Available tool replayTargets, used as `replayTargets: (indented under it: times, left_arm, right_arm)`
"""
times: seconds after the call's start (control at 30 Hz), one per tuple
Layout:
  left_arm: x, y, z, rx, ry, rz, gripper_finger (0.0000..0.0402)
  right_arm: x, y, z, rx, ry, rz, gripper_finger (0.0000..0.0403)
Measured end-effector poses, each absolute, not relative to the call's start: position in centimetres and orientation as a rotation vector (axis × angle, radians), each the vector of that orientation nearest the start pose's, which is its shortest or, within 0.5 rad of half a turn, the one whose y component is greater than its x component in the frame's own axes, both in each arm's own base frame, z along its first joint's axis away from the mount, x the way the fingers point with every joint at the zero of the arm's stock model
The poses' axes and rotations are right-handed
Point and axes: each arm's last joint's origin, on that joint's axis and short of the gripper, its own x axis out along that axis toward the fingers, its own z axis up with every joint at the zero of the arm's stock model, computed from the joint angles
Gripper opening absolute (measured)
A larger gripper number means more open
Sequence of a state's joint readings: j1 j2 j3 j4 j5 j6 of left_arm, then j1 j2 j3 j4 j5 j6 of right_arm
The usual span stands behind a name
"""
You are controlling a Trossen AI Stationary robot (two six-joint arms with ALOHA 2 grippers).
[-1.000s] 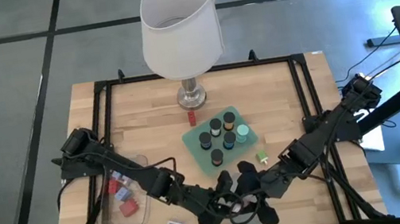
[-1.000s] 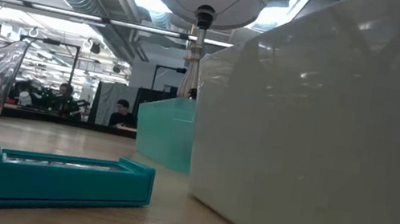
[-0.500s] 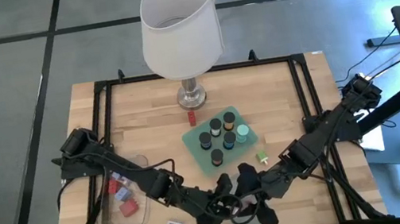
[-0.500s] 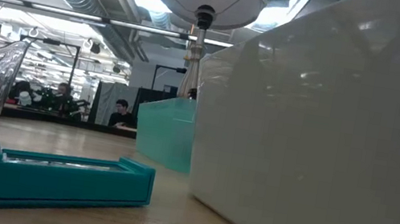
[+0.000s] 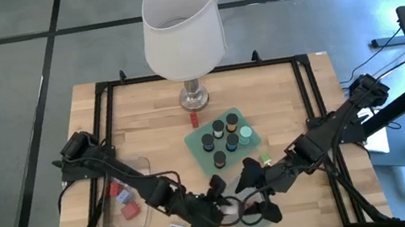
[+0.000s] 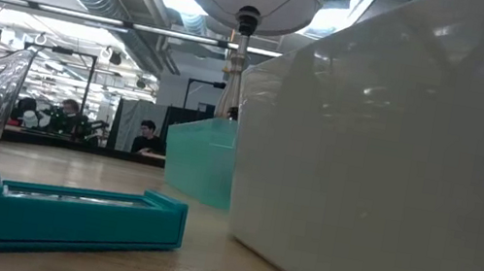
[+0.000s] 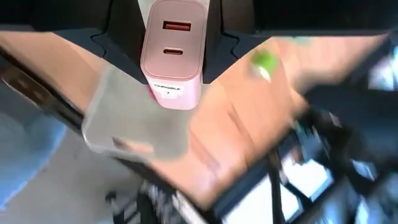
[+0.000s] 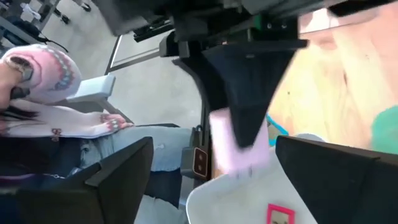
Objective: Pick & Place Office items
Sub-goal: Put the white charger adapter into the transparent bin
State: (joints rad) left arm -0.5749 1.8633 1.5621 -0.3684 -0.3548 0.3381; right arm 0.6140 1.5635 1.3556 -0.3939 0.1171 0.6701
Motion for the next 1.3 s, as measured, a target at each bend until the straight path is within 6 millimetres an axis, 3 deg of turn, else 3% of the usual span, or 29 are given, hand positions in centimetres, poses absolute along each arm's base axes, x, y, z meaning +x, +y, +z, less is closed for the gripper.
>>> replayTargets:
  times: [0.27,0.53,0.67,0.87,1.03,1.3]
  left_arm:
    - [31.8,-21.8,29.2,0.389,0.801,-0.141,0.0121]
    - [25.1,-18.2,31.9,0.061,1.08,0.241,0.0118]
    - [21.8,-16.7,32.2,-0.077,1.229,0.462,0.0119]
    - [19.0,-16.8,29.8,-0.273,1.44,0.511,0.0118]
    - [17.7,-16.3,26.7,-0.326,1.652,0.577,0.0118]
    - [18.6,-15.7,22.2,-0.434,1.78,0.404,0.0118]
  right_arm:
    - [26.7,17.9,34.1,0.383,0.664,0.154,0.0344]
    - [26.0,17.3,33.9,0.344,0.708,0.097,0.0345]
    - [26.1,17.4,33.8,0.339,0.717,0.094,0.0345]
    - [25.9,17.3,33.6,0.349,0.744,0.074,0.0345]
    - [25.8,17.2,33.3,0.335,0.763,0.058,0.0345]
    - [25.8,17.1,33.3,0.318,0.754,0.042,0.0345]
